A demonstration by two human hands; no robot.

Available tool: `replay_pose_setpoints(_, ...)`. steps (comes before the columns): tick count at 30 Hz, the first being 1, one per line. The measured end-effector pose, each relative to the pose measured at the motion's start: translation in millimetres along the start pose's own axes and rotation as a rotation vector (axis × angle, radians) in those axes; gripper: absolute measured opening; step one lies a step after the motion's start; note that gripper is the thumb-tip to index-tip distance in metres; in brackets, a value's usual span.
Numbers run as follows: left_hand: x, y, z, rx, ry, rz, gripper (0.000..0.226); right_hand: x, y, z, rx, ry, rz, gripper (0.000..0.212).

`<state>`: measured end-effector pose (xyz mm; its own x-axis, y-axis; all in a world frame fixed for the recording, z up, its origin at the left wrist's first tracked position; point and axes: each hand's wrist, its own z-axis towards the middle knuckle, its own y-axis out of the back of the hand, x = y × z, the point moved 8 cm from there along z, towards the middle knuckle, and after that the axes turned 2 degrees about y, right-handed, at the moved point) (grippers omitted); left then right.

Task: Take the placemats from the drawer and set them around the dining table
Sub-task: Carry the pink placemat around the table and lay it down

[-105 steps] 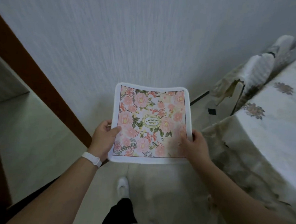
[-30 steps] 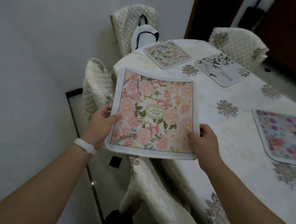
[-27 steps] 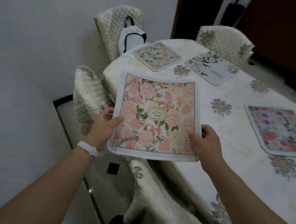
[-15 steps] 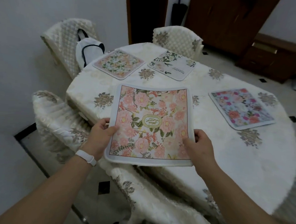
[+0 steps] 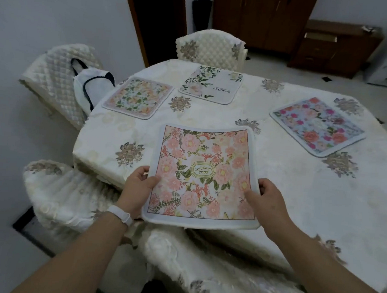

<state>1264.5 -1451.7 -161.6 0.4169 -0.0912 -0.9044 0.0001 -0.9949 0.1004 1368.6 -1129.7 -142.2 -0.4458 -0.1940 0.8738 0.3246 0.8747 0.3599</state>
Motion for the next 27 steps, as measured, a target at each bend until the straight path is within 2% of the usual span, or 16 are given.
replay_pose_setpoints(5,6.1,40.9,86.8,0.085,0.022,0.157,0.008,0.3,-82.6,23.6,-0.052,-0.117,0.037,0.01)
replay_pose_setpoints(11,2.7,97.9,176.3,0.15,0.008,0.339,0.012,12.5,-172.4,41.0,-0.116,-0.211,0.022,0.01)
replay_pose_setpoints(15,3.3,125.2,227.4,0.177,0.015,0.349,0.011,23.5,-218.1,54.7,-0.146,-0.235,-0.02,0.009)
replay_pose_setpoints(21,-0.9,130.1,276.9,0.228,-0.012,0.391,0.008,26.5,-250.3,79.9,-0.206,-0.3,-0.078,0.011)
replay_pose_setpoints(27,8.8,111.5,300.4,0.293,-0.004,0.467,0.015,5.3,-247.2,96.5,-0.254,-0.392,-0.148,0.01)
